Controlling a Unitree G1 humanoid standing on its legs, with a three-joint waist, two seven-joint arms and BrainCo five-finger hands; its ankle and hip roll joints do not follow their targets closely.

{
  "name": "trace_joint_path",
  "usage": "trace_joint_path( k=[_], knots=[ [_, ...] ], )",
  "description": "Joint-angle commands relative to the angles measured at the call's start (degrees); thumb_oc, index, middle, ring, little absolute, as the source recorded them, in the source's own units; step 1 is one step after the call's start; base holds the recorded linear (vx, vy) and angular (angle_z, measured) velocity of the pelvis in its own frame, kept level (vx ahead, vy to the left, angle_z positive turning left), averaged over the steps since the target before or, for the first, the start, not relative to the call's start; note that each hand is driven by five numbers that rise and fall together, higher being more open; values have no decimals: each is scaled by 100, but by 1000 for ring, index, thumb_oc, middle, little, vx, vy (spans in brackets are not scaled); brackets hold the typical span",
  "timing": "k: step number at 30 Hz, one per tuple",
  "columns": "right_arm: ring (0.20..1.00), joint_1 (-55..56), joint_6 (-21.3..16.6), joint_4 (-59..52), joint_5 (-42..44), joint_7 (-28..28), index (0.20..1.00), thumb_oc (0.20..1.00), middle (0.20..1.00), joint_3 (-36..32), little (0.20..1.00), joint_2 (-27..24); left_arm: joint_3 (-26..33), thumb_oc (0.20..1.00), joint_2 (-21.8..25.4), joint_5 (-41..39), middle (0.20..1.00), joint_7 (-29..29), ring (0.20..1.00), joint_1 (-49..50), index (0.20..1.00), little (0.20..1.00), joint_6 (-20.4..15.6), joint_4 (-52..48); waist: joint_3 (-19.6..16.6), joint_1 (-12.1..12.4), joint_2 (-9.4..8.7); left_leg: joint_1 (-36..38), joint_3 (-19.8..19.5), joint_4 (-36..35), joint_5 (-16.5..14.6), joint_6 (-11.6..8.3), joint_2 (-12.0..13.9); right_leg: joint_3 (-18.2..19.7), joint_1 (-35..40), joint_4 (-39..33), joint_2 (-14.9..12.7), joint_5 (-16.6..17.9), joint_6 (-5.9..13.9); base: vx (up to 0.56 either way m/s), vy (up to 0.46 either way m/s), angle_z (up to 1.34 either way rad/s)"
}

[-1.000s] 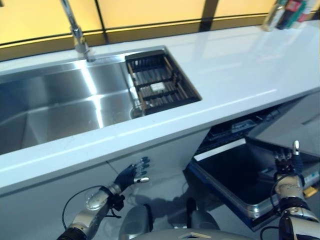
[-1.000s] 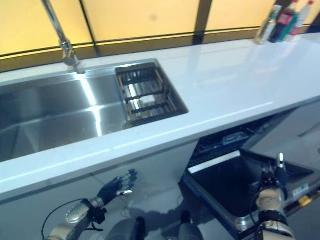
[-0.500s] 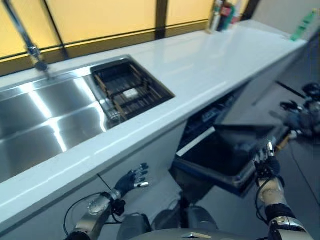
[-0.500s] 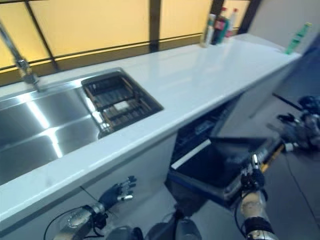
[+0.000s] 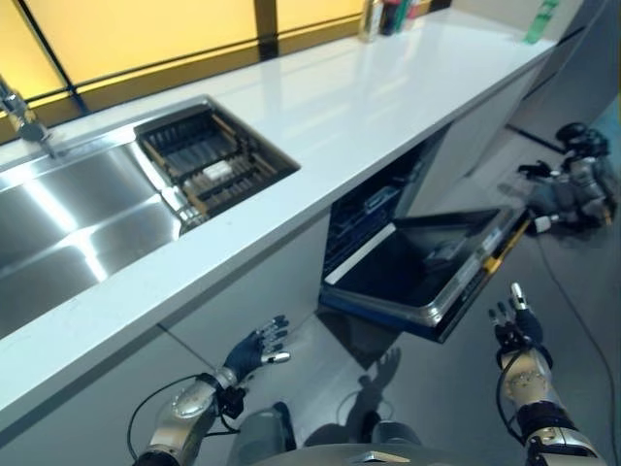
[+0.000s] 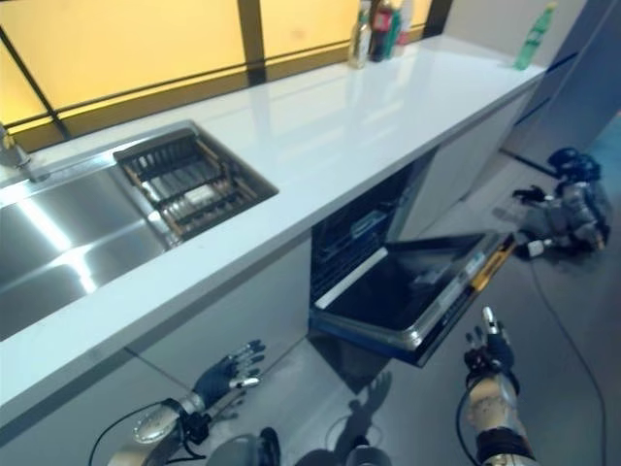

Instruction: Pick up plates and place into dishwasher.

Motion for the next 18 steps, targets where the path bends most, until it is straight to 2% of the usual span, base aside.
trace_joint_path(
  k=[1, 6, 11, 14, 15, 16, 17, 18],
  knots=[
    [1000, -1003, -489, 515, 419, 153, 1000, 1000, 1000, -254, 1000, -316, 36, 1000, 243, -192, 1000, -143, 1000, -324, 1000, 1000, -376, -469, 604, 261, 183, 94, -280, -346, -138, 25, -108, 253, -428, 126, 131, 415, 39, -133, -206, 53],
    [1000, -1793, -642, 1240, 621, -46, 1000, 1000, 1000, -234, 1000, -628, -182, 1000, 548, -345, 1000, -165, 1000, -567, 1000, 1000, -390, -605, 997, 379, 335, -379, -389, -10, 13, -74, -33, 122, -638, 206, 166, 444, -58, -66, -140, 37],
    [1000, -2069, -708, 1713, 664, -124, 1000, 1000, 1000, -388, 1000, -863, -338, 1000, 678, -439, 1000, -157, 1000, -529, 1000, 1000, -385, -791, 1202, 426, 555, -604, -489, 529, -162, -90, 11, 74, -842, 759, 122, 212, -138, 7, -45, 7],
    [1000, -2118, -740, 1867, 687, -327, 1000, 1000, 1000, -404, 1000, -925, -444, 1000, 704, -455, 1000, -127, 1000, -435, 1000, 1000, -425, -887, 1225, 387, 580, -721, -507, 1118, -410, -112, -24, 130, -873, 1006, 92, 28, -224, 43, -8, 8],
    [1000, -2120, -727, 1908, 613, -382, 1000, 1000, 1000, -402, 1000, -959, -478, 1000, 687, -508, 1000, -118, 1000, -381, 1000, 1000, -459, -910, 1238, 402, 574, -877, -699, 1586, -587, -158, -126, 212, -868, 1101, 94, -17, -295, 144, 77, 6],
    [1000, -2082, -713, 1923, 536, -427, 1000, 1000, 1000, -385, 1000, -1021, -456, 1000, 630, -555, 1000, -116, 1000, -257, 1000, 1000, -454, -962, 1246, 456, 612, -1026, -965, 1889, -454, -277, -174, 240, -792, 1136, 139, -73, -370, 220, 169, 5],
    [1000, -2099, -647, 1935, 443, -478, 1000, 1000, 1000, -385, 1000, -1083, -447, 1000, 567, -637, 1000, -68, 1000, -119, 1000, 1000, -513, -971, 1247, 509, 682, -1035, -1289, 1563, -256, -380, -153, 336, -743, 1202, 212, -175, -408, 210, 211, 0],
    [1000, -2174, -606, 1987, 422, -514, 1000, 1000, 1000, -384, 1000, -1136, -461, 1000, 543, -717, 1000, -23, 1000, -84, 1000, 1000, -558, -976, 1244, 540, 716, -959, -1450, 1181, -160, -389, -132, 411, -765, 1240, 240, -233, -406, 98, 241, -30]
  ],
)
